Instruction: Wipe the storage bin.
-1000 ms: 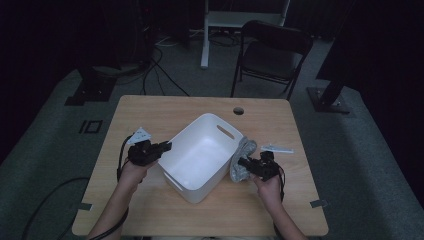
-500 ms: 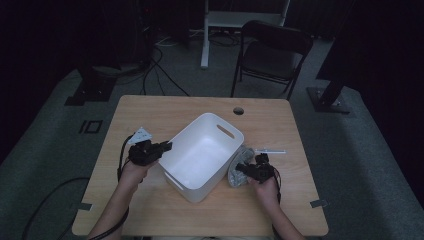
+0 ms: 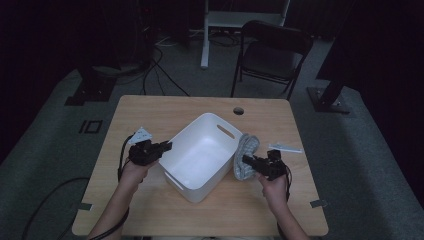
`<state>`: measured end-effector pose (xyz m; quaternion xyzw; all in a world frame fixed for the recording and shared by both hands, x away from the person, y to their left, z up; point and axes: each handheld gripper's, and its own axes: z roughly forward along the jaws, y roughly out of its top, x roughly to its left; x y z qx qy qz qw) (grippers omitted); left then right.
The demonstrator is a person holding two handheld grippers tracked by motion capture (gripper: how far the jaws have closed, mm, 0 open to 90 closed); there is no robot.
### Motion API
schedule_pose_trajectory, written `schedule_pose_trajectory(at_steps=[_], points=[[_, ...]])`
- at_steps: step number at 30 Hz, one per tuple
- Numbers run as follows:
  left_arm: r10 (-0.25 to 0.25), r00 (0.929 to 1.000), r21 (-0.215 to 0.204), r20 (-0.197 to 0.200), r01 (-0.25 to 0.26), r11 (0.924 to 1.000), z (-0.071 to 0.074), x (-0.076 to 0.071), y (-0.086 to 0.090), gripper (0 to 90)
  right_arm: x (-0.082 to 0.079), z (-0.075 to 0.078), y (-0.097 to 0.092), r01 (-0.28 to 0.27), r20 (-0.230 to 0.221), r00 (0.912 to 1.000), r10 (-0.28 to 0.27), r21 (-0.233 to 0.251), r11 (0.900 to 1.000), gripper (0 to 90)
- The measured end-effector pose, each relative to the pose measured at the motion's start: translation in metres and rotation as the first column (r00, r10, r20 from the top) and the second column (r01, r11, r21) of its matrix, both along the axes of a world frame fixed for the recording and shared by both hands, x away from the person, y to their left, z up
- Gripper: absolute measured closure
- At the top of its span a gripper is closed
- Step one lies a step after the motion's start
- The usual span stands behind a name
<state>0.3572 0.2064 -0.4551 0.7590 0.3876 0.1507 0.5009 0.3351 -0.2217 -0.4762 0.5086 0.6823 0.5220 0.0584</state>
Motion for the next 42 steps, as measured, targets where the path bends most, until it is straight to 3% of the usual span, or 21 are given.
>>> schedule_pose_trajectory(at_steps=[3, 6, 12, 18, 21, 23, 32, 42], points=[[0.001, 1.0000, 0.000, -0.001, -0.001, 1.0000, 0.000, 0.000, 0.000, 84.0, -0.006, 0.014, -0.008, -0.011, 0.052, 0.9986, 0.007, 0.073, 0.9973, 73.2], [-0.001, 1.0000, -0.001, 0.000, 0.001, 1.0000, 0.000, 0.000, 0.000, 84.0, -0.011, 0.024, -0.005, -0.019, 0.076, 0.9970, 0.013, 0.073, 0.9972, 73.2], [-0.004, 1.0000, 0.001, 0.000, 0.004, 1.0000, 0.000, 0.000, 0.000, 84.1, -0.012, 0.021, 0.013, -0.060, 0.089, 0.9944, 0.057, 0.026, 0.9979, 73.2], [-0.006, 1.0000, 0.002, 0.001, 0.006, 1.0000, 0.000, 0.000, 0.000, 84.2, -0.012, 0.013, 0.022, -0.049, 0.096, 0.9940, 0.052, -0.025, 0.9985, 73.1], [-0.006, 1.0000, 0.003, 0.001, 0.006, 1.0000, 0.000, 0.000, 0.000, 84.2, -0.011, 0.012, 0.022, -0.049, 0.084, 0.9952, 0.050, -0.020, 0.9986, 73.1], [-0.007, 1.0000, 0.003, 0.000, 0.007, 1.0000, 0.000, 0.000, 0.000, 84.2, -0.012, 0.010, 0.024, -0.045, 0.090, 0.9948, 0.048, -0.041, 0.9981, 73.1], [-0.007, 0.9999, 0.024, 0.008, 0.007, 0.9997, 0.001, -0.001, -0.002, 84.2, -0.006, -0.011, 0.034, -0.059, 0.013, 0.9981, 0.060, -0.091, 0.9941, 73.1], [-0.001, 1.0000, 0.024, 0.008, 0.001, 0.9997, 0.001, 0.000, -0.002, 84.1, -0.002, -0.019, 0.036, -0.055, -0.002, 0.9985, 0.055, -0.118, 0.9914, 72.9]])
